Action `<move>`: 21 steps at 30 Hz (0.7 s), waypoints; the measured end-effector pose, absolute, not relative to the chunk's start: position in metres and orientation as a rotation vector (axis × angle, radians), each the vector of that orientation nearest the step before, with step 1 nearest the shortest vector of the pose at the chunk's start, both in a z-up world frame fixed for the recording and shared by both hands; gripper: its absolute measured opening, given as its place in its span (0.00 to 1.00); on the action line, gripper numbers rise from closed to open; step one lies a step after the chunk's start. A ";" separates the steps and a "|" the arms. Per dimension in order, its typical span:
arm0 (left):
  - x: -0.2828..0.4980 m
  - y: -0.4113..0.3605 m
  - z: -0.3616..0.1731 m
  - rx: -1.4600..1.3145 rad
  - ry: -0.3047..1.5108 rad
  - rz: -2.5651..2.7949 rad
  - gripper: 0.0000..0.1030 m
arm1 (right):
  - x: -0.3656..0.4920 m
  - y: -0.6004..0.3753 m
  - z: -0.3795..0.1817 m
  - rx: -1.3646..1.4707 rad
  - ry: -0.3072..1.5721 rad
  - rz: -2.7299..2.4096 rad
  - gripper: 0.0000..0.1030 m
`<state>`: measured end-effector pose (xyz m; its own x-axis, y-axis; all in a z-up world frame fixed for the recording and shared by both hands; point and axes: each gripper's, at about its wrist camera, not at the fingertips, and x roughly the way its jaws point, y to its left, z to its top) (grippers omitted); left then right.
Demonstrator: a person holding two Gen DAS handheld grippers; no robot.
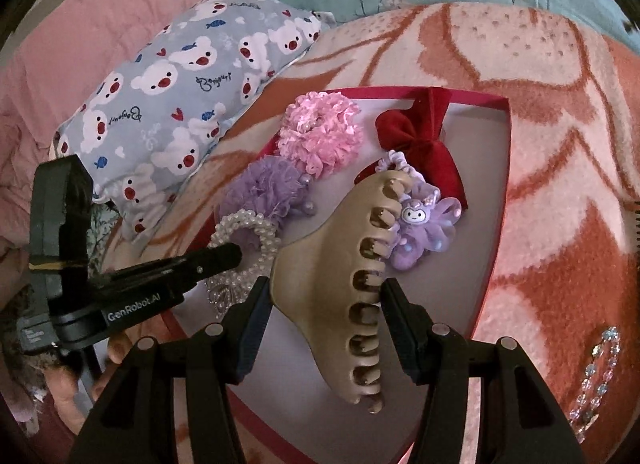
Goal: Organize jewelry
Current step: 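Place the pearl hair tie in the tray with the left tool while the right tool places the claw clip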
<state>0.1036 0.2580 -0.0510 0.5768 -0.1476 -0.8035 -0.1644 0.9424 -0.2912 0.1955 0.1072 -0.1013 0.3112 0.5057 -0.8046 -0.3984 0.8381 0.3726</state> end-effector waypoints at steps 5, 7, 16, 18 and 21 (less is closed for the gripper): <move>0.104 0.258 -0.052 -0.357 0.961 0.013 0.12 | 0.196 0.107 -0.102 0.113 1.106 0.598 0.55; 0.106 0.256 -0.052 -0.350 0.963 0.018 0.12 | 0.196 0.107 -0.102 0.118 1.109 0.598 0.55; 0.104 0.255 -0.051 -0.331 0.971 0.038 0.18 | 0.196 0.105 -0.100 0.139 1.136 0.613 0.58; 0.103 0.255 -0.050 -0.322 0.970 0.037 0.19 | 0.197 0.105 -0.101 0.142 1.141 0.609 0.58; 0.102 0.253 -0.049 -0.312 0.969 0.041 0.22 | 0.198 0.104 -0.100 0.150 1.144 0.607 0.58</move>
